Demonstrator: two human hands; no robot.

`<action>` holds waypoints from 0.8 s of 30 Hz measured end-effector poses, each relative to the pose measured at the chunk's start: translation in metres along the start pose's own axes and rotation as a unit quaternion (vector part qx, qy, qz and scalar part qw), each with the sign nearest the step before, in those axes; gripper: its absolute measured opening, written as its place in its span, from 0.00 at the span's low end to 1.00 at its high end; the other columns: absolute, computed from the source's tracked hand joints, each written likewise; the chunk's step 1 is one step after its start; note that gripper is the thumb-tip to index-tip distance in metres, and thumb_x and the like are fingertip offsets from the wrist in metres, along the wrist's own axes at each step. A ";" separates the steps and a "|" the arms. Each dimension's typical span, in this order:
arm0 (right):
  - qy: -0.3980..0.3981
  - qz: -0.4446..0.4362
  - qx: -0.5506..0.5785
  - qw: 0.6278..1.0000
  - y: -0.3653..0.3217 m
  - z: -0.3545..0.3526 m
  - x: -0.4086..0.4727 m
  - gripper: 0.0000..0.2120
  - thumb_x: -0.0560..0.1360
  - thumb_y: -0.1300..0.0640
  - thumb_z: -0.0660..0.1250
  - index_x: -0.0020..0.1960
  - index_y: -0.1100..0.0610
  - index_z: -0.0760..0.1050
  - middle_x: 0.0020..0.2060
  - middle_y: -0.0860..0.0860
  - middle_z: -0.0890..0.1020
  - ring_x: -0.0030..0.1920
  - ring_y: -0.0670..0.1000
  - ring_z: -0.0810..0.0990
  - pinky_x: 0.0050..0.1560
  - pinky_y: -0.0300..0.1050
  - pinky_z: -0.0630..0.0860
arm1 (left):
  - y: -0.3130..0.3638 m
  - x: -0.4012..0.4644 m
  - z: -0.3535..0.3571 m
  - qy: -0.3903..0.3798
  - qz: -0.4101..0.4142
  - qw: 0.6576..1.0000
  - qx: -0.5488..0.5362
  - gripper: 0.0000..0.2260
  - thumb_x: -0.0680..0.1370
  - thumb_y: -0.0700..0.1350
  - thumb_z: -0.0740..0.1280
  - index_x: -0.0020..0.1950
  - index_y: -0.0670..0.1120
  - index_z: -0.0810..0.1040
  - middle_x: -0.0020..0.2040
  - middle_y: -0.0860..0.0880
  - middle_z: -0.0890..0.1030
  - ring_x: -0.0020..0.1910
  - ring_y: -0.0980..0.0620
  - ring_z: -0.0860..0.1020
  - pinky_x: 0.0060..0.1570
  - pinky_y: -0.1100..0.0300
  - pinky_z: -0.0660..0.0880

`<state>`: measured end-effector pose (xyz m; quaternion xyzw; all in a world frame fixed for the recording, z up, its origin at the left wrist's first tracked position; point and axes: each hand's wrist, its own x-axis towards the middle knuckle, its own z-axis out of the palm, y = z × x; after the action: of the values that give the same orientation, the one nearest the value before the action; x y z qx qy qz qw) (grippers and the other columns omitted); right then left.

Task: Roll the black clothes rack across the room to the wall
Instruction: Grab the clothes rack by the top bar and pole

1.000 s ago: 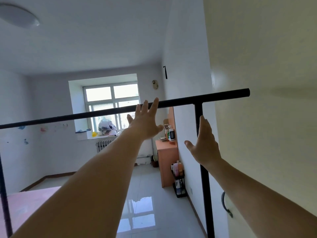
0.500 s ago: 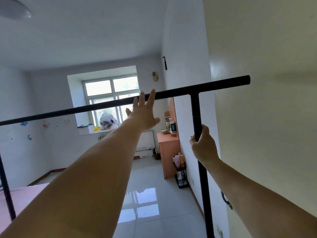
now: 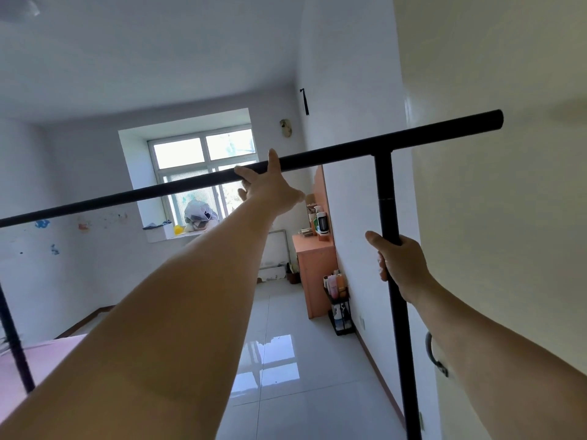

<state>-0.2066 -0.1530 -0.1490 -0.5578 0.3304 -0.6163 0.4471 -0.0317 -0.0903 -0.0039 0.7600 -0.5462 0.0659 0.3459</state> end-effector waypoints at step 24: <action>0.083 -0.055 -0.036 0.994 0.009 0.014 -0.004 0.14 0.71 0.58 0.66 0.29 0.55 0.66 0.22 0.51 0.69 0.22 0.49 0.66 0.25 0.42 0.66 | -0.020 0.024 0.006 -0.042 0.064 0.994 -0.082 0.46 0.70 0.51 0.73 0.76 0.60 0.43 0.76 0.40 0.33 0.75 0.32 0.51 0.72 0.41 0.53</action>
<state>-0.1913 -0.1510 -0.1562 -0.5375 0.3575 -0.6718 0.3633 -0.0061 -0.1094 -0.0064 0.6947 -0.6112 0.0106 0.3791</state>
